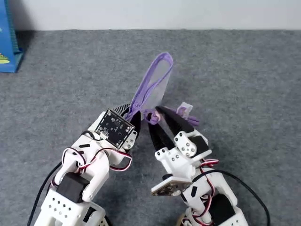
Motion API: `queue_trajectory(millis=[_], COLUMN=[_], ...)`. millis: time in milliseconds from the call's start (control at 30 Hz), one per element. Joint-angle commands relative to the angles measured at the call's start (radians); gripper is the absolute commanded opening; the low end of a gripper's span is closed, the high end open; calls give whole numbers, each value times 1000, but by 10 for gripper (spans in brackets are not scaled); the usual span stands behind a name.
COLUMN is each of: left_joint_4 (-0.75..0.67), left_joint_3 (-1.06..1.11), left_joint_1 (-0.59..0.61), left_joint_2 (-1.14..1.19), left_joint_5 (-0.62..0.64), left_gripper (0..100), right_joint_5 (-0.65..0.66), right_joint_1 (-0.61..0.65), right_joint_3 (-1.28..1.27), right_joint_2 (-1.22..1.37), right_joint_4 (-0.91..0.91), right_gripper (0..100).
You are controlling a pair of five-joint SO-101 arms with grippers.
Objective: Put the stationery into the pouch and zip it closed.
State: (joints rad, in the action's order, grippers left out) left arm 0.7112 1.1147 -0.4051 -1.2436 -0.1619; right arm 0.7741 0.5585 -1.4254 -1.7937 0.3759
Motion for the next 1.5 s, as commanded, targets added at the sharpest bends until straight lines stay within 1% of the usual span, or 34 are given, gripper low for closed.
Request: queue_trajectory(millis=[0, 167, 300, 467, 600, 700, 833, 1000, 1200, 1367, 1467], left_joint_4=[38, 206, 353, 462, 516, 589, 683, 717, 730, 743, 741], left_joint_3=[-27, -101, -197, -252, -240, -239, -239, -239, -242, -245, -243], left_joint_1=[-2, 2, 2, 2, 2, 0, 0, 0, 0, 0, 0], left_joint_2=[-15, -15, -15, -34, -176, -307, -416, -448, -450, -450, -450], left_joint_5=[11, 0, -107, -129, -129, -132, -173, -176, -176, -178, -178], left_gripper=[12, 12, 12, 10, 9, 9, 9, 9, 9, 9, 9], right_joint_5=[-57, -61, -60, -63, -63, -64, -66, -66, -58, -58, -63], right_joint_1=[-54, -67, -110, -170, -186, -228, -285, -349, -444, -562, -610], right_joint_3=[87, 126, 127, 129, 129, 129, 121, 103, -44, -138, -150], right_joint_2=[-24, -24, -22, -22, -22, -22, -22, -22, -22, -22, -22], right_joint_4=[-28, -30, -30, -30, -41, -82, -93, -96, -102, -237, -259], right_gripper=[7, 7, 7, 7, 7, 6, 6, 6, 6, 7, 7])
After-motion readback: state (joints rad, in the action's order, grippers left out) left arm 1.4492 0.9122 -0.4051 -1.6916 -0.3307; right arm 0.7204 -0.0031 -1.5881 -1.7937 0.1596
